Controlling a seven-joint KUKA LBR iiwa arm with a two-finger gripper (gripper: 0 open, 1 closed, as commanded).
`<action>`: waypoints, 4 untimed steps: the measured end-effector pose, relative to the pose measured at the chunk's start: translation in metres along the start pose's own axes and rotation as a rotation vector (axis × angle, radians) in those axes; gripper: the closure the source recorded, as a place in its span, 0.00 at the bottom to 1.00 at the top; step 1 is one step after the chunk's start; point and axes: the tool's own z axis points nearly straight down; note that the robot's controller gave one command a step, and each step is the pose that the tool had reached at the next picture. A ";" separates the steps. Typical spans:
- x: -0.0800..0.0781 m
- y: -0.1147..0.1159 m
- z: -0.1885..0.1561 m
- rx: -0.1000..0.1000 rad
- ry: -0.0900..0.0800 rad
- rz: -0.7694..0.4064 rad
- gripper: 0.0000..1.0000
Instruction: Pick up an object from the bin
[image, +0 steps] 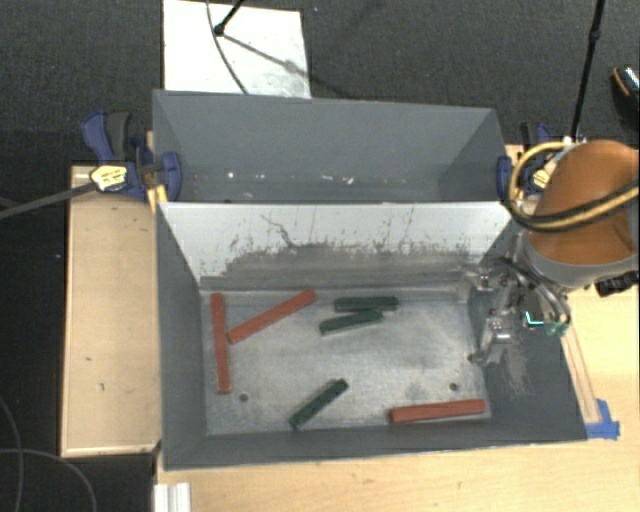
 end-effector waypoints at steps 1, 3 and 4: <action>0.041 0.089 0.095 0.000 -0.007 -0.342 0.00; 0.058 0.216 0.094 0.000 -0.016 -0.445 0.00; 0.060 0.213 0.095 0.001 -0.009 -0.445 1.00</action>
Offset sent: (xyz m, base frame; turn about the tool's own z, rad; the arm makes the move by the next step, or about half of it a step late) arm -0.0420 0.0874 -0.0949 -0.3422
